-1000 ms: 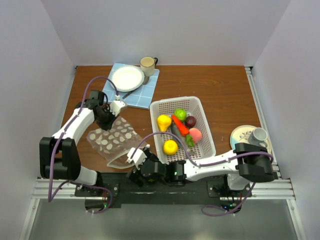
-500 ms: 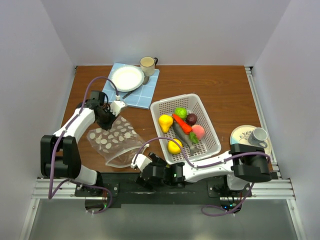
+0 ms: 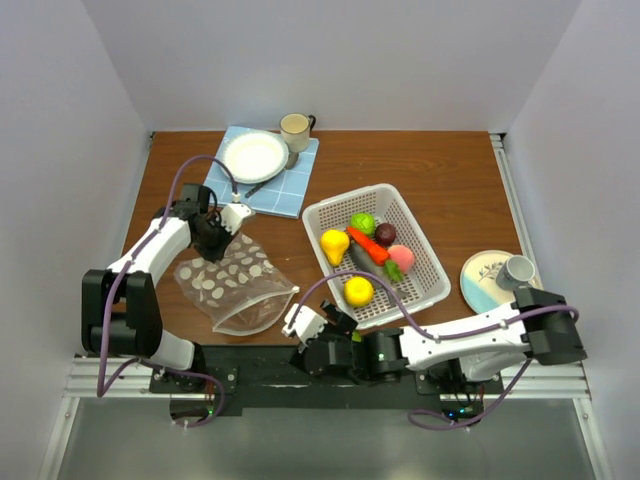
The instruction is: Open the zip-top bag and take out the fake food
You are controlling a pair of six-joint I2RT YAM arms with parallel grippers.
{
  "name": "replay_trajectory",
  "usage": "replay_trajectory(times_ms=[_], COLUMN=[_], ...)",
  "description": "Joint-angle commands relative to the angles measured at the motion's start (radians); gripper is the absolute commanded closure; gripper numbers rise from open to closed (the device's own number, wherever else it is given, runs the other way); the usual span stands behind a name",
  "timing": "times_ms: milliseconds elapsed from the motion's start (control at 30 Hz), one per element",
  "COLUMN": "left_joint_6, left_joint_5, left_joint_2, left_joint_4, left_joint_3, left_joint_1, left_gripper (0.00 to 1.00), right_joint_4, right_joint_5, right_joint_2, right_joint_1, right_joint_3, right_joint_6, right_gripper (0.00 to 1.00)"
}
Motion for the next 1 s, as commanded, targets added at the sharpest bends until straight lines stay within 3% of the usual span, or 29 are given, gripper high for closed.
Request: replay_trajectory(times_ms=[0,200,300,467,733,967], left_joint_6=[0.019,0.017,0.014,0.014,0.022,0.023], left_joint_5=[0.013,0.016,0.022,0.026,0.013,0.013], left_joint_2=[-0.013,-0.021,-0.02,-0.027,-0.027,-0.018], left_joint_4=[0.019,0.023,0.024,0.023,0.018,0.013], left_joint_3=[-0.012,-0.022,-0.019,-0.014,-0.008,0.006], left_joint_1=[-0.005,-0.005,-0.005,-0.005,-0.005,-0.005], left_gripper=[1.0,1.0,1.0,1.0,1.0,1.0], right_joint_4=[-0.171,-0.498,-0.528,-0.499,-0.255,-0.134], right_joint_5=[0.136,0.15,0.113,0.04,-0.029,-0.054], right_joint_2=[-0.075,-0.135,-0.154,-0.123,-0.013,0.031], right_joint_1=[0.054,0.126,0.163,0.176,0.161,0.058], right_joint_3=[0.047,0.087,0.081,0.049,-0.015,-0.104], right_joint_6=[0.139,0.474,0.555,0.598,0.509,0.482], right_gripper=[0.01,0.01,0.01,0.01,0.01,0.01])
